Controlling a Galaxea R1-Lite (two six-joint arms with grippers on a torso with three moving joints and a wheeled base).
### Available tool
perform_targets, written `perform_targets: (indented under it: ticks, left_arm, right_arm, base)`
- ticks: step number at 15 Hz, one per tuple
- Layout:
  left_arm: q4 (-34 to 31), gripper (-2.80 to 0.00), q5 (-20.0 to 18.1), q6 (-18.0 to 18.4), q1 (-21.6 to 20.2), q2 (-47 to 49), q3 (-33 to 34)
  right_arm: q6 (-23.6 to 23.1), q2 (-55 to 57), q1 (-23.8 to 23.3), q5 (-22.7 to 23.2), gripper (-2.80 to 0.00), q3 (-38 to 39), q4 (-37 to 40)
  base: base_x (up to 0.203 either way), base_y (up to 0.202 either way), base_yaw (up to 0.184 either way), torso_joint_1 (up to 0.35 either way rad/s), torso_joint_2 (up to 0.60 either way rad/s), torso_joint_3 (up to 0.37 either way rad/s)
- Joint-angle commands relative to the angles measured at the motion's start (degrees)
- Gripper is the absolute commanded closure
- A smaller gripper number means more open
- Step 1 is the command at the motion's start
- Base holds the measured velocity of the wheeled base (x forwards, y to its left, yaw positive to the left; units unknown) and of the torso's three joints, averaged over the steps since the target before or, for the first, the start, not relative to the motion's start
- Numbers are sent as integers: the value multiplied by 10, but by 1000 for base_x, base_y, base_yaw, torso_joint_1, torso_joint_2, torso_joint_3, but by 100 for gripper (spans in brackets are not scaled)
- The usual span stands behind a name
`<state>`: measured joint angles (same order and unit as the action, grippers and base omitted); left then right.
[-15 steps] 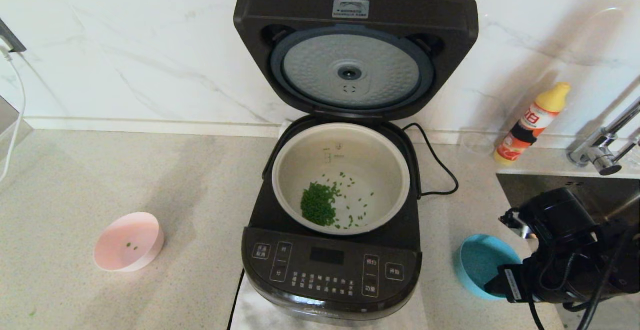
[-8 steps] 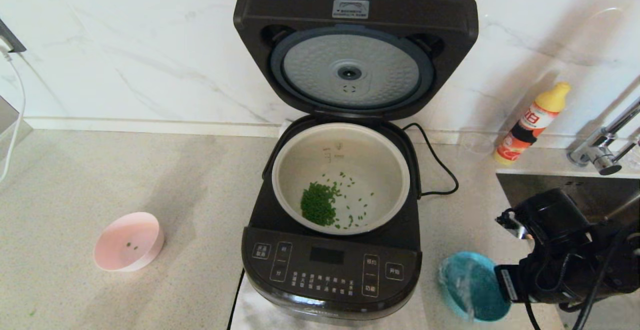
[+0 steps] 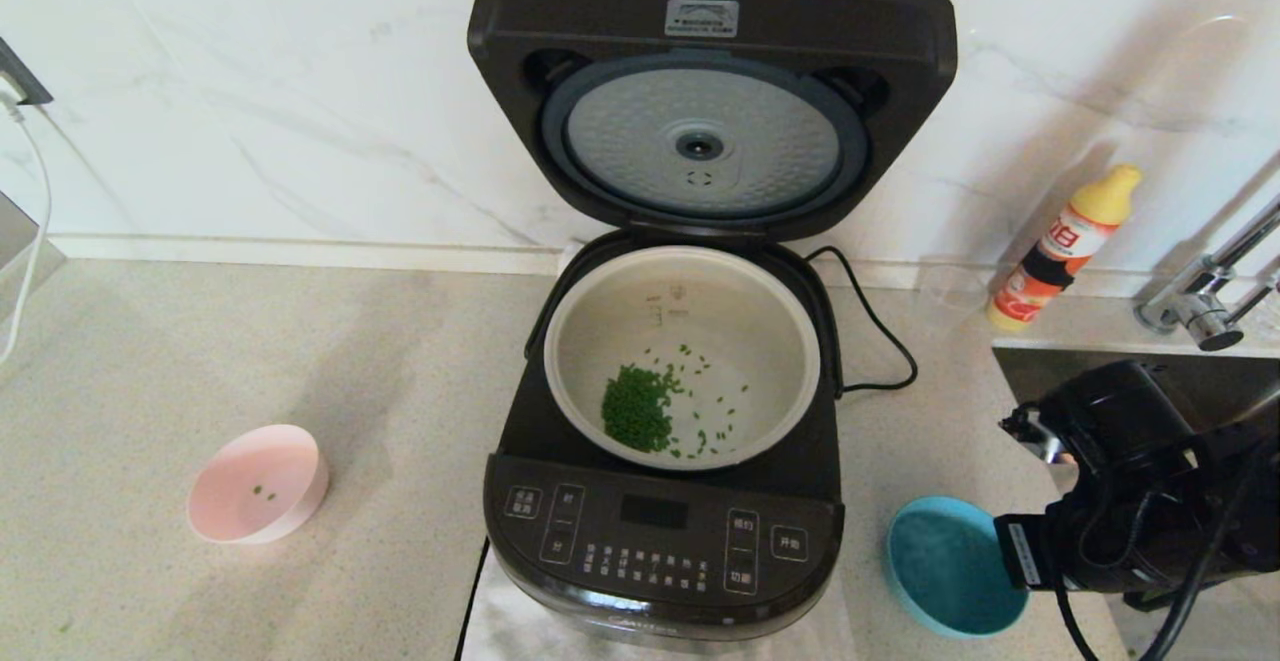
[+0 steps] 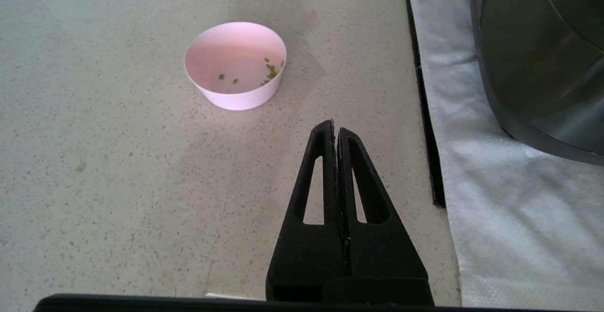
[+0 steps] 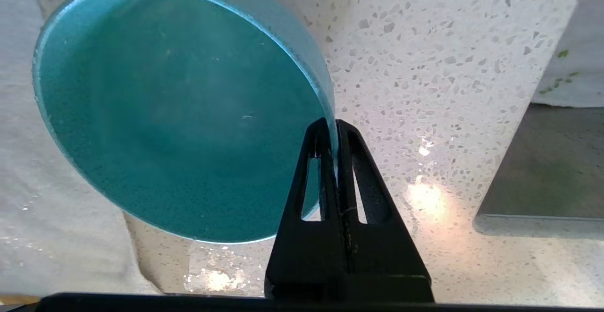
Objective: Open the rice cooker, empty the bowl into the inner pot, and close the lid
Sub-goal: Pour the water from the bowl into the rice cooker
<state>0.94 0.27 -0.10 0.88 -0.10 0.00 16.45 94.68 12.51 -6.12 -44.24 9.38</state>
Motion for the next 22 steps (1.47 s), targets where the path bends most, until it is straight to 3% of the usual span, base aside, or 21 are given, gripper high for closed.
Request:
perform_targets:
  ticks: [1,9,17,22]
  left_arm:
    - [0,0,0,0,0,1,4]
    - [0,0,0,0,0,1,4]
    - [0,0,0,0,0,1,4]
    - [0,0,0,0,0,1,4]
  right_arm:
    - [1,-7,-3,0,0,-5,0]
    - [1,-28,-8,4,0,-11,9]
    - [31,-48,-8,9,0,-59,59]
    - [32,-70,-5,10,0,-127,132]
  base:
    - [0,0,0,0,0,0]
    - [0,0,0,0,0,0]
    - [0,0,0,0,0,0]
    - [0,0,0,0,0,0]
